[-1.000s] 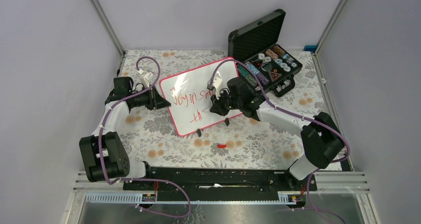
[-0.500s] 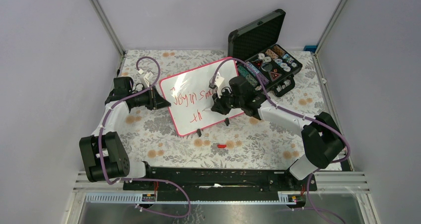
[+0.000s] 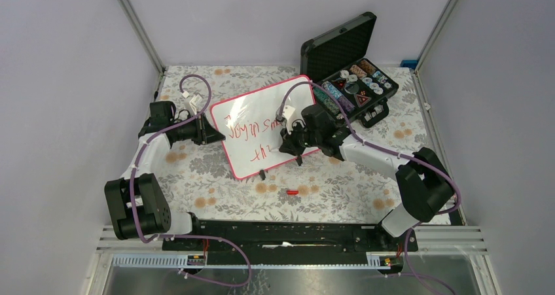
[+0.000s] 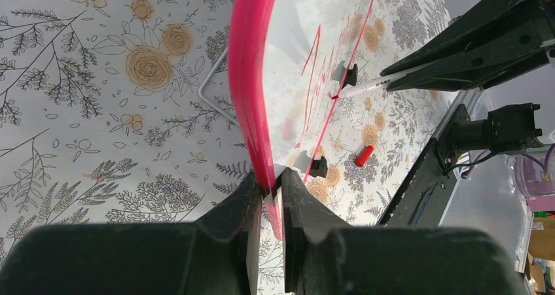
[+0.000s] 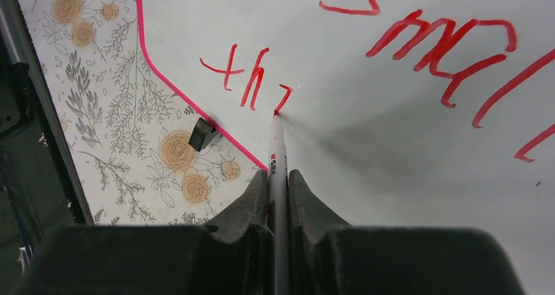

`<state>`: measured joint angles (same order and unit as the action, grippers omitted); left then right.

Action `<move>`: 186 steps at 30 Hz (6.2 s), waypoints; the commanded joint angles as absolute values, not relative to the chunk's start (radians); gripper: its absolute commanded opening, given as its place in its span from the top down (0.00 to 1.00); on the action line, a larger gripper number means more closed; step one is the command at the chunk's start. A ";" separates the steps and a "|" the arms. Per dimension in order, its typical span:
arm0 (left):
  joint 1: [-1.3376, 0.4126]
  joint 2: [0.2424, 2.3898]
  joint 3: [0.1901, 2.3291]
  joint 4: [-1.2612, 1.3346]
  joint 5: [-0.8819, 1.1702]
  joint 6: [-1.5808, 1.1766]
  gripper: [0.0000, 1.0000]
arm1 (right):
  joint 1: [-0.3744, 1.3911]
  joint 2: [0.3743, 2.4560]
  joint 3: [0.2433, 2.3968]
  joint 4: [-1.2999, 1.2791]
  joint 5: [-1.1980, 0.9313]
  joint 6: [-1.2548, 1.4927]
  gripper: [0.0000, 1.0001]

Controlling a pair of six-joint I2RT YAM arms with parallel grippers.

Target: Write a sentence on the whiteboard

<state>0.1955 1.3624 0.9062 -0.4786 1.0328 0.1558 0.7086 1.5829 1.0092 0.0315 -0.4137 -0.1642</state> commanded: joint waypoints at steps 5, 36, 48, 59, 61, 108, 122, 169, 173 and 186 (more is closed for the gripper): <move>0.198 1.359 0.927 -0.442 1.000 0.189 1.00 | 0.724 1.563 0.984 0.023 -0.413 -0.197 1.00; 0.198 1.350 0.928 -0.453 1.003 0.193 1.00 | 0.714 1.565 1.151 -0.036 -0.383 -0.189 1.00; 0.197 1.346 0.923 -0.453 1.004 0.196 1.00 | 0.714 1.618 1.166 -0.030 -0.357 -0.194 1.00; 0.197 1.350 0.925 -0.459 1.001 0.202 1.00 | 0.712 1.590 1.153 -0.031 -0.364 -0.188 1.00; 0.198 1.349 0.922 -0.459 0.999 0.201 1.00 | 0.707 1.572 1.154 -0.034 -0.380 -0.180 1.00; 0.197 1.350 0.931 -0.459 1.000 0.201 1.00 | 0.699 1.604 1.043 -0.015 -0.419 -0.181 1.00; 0.197 1.348 0.930 -0.459 1.000 0.198 1.00 | 0.716 1.581 1.048 -0.011 -0.393 -0.181 1.00; 0.198 1.350 0.927 -0.459 0.998 0.202 1.00 | 0.687 1.544 1.026 -0.046 -0.420 -0.191 1.00; 0.198 1.349 0.925 -0.459 0.999 0.202 1.00 | 0.684 1.513 1.044 -0.065 -0.453 -0.174 1.00; 0.198 1.348 0.925 -0.459 1.003 0.206 1.00 | 0.617 1.482 1.055 -0.091 -0.479 -0.150 1.00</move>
